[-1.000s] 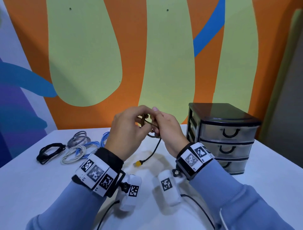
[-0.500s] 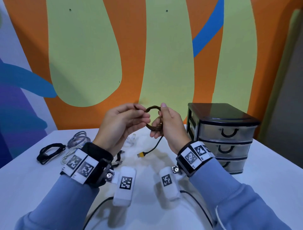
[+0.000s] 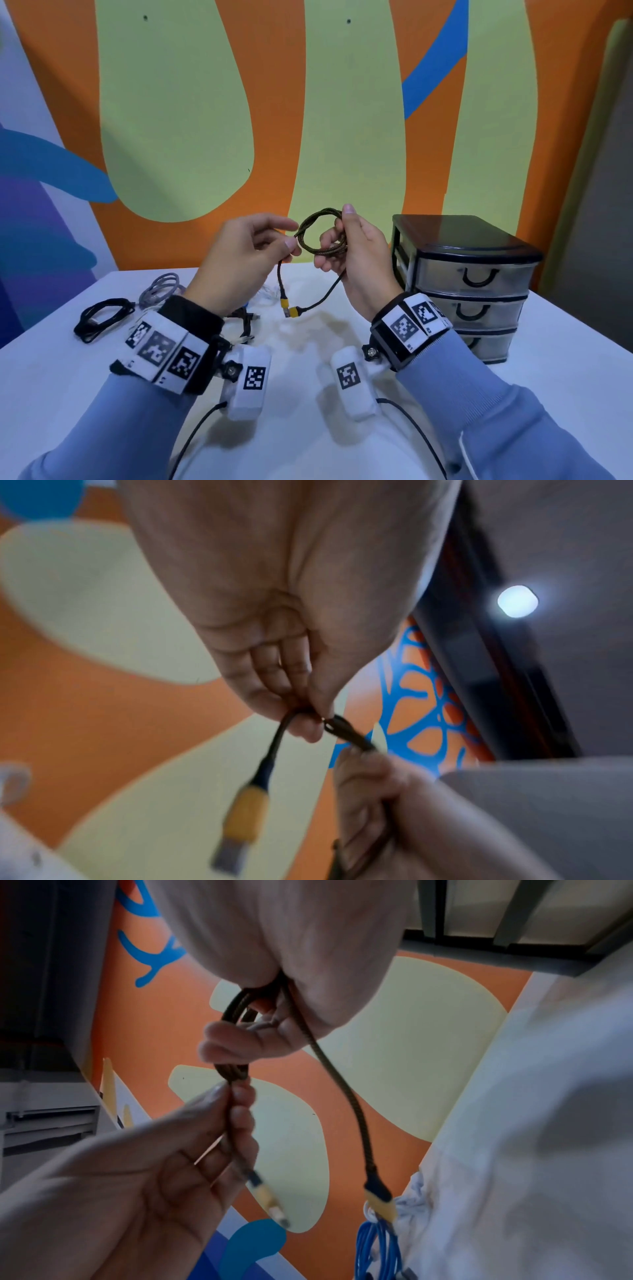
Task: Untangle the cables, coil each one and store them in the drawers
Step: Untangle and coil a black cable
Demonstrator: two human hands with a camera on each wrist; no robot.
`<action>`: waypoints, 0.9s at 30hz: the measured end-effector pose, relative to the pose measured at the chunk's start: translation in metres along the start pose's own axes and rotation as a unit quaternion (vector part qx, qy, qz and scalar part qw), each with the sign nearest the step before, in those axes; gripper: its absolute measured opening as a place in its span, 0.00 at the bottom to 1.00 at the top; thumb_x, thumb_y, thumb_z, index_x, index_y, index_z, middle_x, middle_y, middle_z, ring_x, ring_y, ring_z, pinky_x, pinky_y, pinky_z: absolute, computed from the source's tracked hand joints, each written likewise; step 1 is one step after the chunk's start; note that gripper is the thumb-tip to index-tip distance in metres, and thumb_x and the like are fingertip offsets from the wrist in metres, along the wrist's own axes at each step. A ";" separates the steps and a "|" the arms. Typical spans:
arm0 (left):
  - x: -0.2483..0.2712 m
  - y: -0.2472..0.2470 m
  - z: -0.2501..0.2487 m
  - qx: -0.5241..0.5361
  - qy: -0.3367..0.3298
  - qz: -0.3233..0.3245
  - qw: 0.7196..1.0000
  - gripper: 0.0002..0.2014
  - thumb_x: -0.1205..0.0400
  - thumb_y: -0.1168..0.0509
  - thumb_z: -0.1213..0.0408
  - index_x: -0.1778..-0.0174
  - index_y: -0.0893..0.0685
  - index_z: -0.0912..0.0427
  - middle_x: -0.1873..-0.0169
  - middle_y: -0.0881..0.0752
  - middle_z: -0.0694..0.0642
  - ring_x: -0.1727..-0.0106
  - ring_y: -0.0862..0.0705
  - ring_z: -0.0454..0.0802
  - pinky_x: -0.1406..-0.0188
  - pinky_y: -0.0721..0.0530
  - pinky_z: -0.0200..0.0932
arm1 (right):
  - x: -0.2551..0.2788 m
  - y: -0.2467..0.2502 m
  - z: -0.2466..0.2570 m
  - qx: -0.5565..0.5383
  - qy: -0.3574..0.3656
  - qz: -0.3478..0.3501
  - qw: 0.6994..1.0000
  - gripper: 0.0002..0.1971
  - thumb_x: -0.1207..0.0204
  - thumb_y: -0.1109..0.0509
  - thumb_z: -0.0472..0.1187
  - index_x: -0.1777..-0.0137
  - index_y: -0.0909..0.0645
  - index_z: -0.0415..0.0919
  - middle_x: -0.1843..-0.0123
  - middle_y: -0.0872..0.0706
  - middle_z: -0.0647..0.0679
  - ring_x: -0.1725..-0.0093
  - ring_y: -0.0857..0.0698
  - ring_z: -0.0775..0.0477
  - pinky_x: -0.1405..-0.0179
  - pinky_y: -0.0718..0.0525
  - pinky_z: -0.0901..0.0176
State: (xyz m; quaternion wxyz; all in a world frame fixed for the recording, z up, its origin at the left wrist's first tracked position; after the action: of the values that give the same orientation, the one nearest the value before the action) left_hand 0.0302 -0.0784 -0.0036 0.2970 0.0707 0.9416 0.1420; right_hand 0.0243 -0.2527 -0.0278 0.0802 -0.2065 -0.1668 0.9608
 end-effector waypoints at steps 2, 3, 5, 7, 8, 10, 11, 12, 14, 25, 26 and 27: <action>0.001 0.002 -0.001 -0.122 -0.030 -0.034 0.992 0.03 0.15 0.24 0.62 0.49 0.07 0.49 0.62 0.05 0.45 0.54 0.07 0.45 0.46 0.10 0.51 | 0.001 -0.003 -0.003 -0.028 -0.006 0.005 1.000 0.18 0.05 0.43 0.49 0.56 0.29 0.39 0.71 0.17 0.46 0.78 0.16 0.42 0.78 0.19 0.61; 0.002 0.006 -0.001 -0.155 -0.035 -0.059 0.986 0.02 0.16 0.23 0.59 0.53 0.06 0.47 0.64 0.07 0.44 0.58 0.09 0.44 0.51 0.12 0.48 | 0.002 -0.005 -0.004 -0.041 -0.008 0.009 0.999 0.18 0.05 0.43 0.48 0.56 0.29 0.39 0.70 0.17 0.46 0.77 0.15 0.42 0.77 0.18 0.60; 0.004 0.011 -0.001 -0.167 -0.030 -0.100 0.980 0.03 0.16 0.23 0.57 0.55 0.05 0.46 0.68 0.08 0.46 0.65 0.11 0.44 0.60 0.17 0.45 | 0.005 -0.012 -0.006 -0.063 -0.013 0.022 0.998 0.18 0.05 0.43 0.48 0.55 0.29 0.39 0.68 0.15 0.44 0.74 0.13 0.40 0.75 0.15 0.59; 0.004 0.012 0.002 -0.114 -0.008 -0.109 0.987 0.05 0.15 0.24 0.63 0.56 0.05 0.50 0.71 0.08 0.50 0.68 0.09 0.43 0.60 0.15 0.42 | 0.009 -0.019 -0.009 -0.079 -0.017 0.040 0.996 0.18 0.05 0.43 0.48 0.55 0.28 0.38 0.67 0.14 0.42 0.71 0.11 0.37 0.71 0.12 0.57; 0.004 0.010 0.004 -0.068 0.010 -0.110 0.992 0.08 0.15 0.26 0.68 0.56 0.05 0.53 0.69 0.07 0.52 0.66 0.07 0.45 0.58 0.13 0.42 | 0.010 -0.022 -0.010 -0.081 -0.017 0.047 0.995 0.18 0.05 0.43 0.48 0.56 0.28 0.37 0.66 0.14 0.42 0.70 0.11 0.36 0.69 0.11 0.56; 0.004 0.008 0.007 0.052 0.048 -0.113 0.991 0.12 0.16 0.32 0.75 0.57 0.05 0.58 0.64 0.05 0.57 0.61 0.05 0.51 0.55 0.08 0.44 | 0.011 -0.025 -0.013 -0.066 -0.011 0.053 0.996 0.19 0.05 0.44 0.48 0.56 0.28 0.38 0.65 0.13 0.41 0.69 0.11 0.34 0.65 0.08 0.52; 0.004 0.007 0.007 0.110 0.067 -0.113 0.985 0.12 0.16 0.34 0.76 0.57 0.05 0.62 0.62 0.05 0.61 0.60 0.06 0.53 0.55 0.08 0.44 | 0.011 -0.025 -0.013 -0.054 -0.005 0.053 0.997 0.18 0.05 0.44 0.48 0.56 0.28 0.38 0.65 0.13 0.41 0.69 0.10 0.34 0.63 0.07 0.50; 0.004 0.006 0.008 0.153 0.080 -0.111 0.979 0.11 0.16 0.34 0.75 0.55 0.06 0.65 0.59 0.05 0.65 0.59 0.07 0.55 0.53 0.08 0.44 | 0.011 -0.024 -0.014 -0.044 0.000 0.052 0.998 0.18 0.05 0.45 0.48 0.55 0.29 0.38 0.64 0.13 0.42 0.68 0.10 0.34 0.61 0.07 0.49; 0.004 0.005 0.008 0.165 0.077 -0.109 0.977 0.05 0.17 0.26 0.69 0.51 0.07 0.67 0.55 0.06 0.69 0.57 0.07 0.57 0.49 0.08 0.46 | 0.010 -0.023 -0.013 -0.022 0.010 0.050 0.998 0.18 0.05 0.45 0.49 0.53 0.28 0.38 0.61 0.13 0.46 0.66 0.09 0.35 0.57 0.06 0.44; 0.008 -0.017 0.013 0.387 0.124 -0.086 0.910 0.13 0.19 0.28 0.76 0.41 0.14 0.58 0.57 0.12 0.56 0.58 0.15 0.48 0.47 0.22 0.46 | 0.012 -0.018 -0.015 0.085 -0.004 0.046 0.995 0.19 0.06 0.44 0.52 0.50 0.23 0.39 0.64 0.14 0.57 0.72 0.16 0.46 0.78 0.19 0.56; 0.008 -0.020 0.012 0.433 0.129 -0.071 0.889 0.15 0.19 0.31 0.76 0.38 0.16 0.58 0.57 0.13 0.57 0.59 0.15 0.49 0.46 0.22 0.48 | 0.011 -0.018 -0.016 0.082 -0.007 0.051 0.995 0.19 0.06 0.44 0.51 0.52 0.23 0.39 0.64 0.14 0.58 0.72 0.16 0.46 0.78 0.19 0.56; 0.008 -0.024 0.009 0.467 0.133 -0.053 0.872 0.16 0.18 0.34 0.75 0.35 0.17 0.58 0.59 0.15 0.57 0.60 0.15 0.50 0.45 0.22 0.49 | 0.011 -0.019 -0.017 0.082 -0.009 0.054 0.995 0.19 0.06 0.44 0.51 0.53 0.24 0.40 0.63 0.15 0.56 0.72 0.17 0.46 0.78 0.20 0.56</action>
State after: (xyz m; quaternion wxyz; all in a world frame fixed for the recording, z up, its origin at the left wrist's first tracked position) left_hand 0.0277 -0.0968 -0.0228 0.1081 0.1321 0.9311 -0.3224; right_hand 0.0231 -0.2276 -0.0398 0.0434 -0.1996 -0.0770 0.9759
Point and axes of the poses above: each hand's wrist, its own x-axis away from the middle knuckle, its own y-axis out of the back of the hand, z = x × y, the point moved 8 cm from there along -x, towards the middle knuckle
